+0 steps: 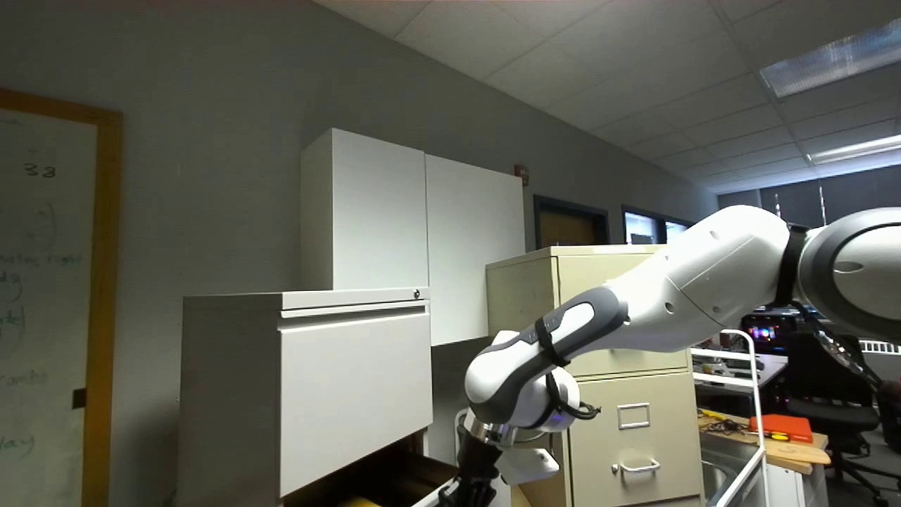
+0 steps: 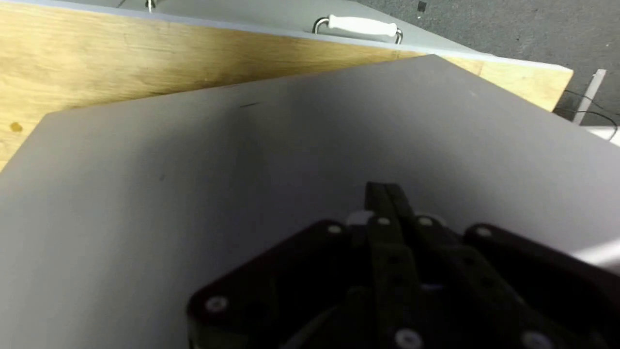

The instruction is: Close the bottom drawer of the left cabinet

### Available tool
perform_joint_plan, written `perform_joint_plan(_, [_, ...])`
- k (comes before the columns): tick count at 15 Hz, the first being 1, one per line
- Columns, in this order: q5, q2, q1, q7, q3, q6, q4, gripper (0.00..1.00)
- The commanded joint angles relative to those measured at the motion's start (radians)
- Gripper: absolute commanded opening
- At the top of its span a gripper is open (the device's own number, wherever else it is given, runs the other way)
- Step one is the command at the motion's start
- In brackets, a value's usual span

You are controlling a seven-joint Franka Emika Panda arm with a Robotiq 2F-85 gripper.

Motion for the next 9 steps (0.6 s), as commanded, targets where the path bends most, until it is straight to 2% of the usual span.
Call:
perform_joint_plan(1, [0.063,0.076,-0.011,-0.018,0.039,-0.042,0.182,0.0])
perform_joint_plan(9, [0.097,0.309,-0.058,0.002,0.088,-0.101,0.481,0.0])
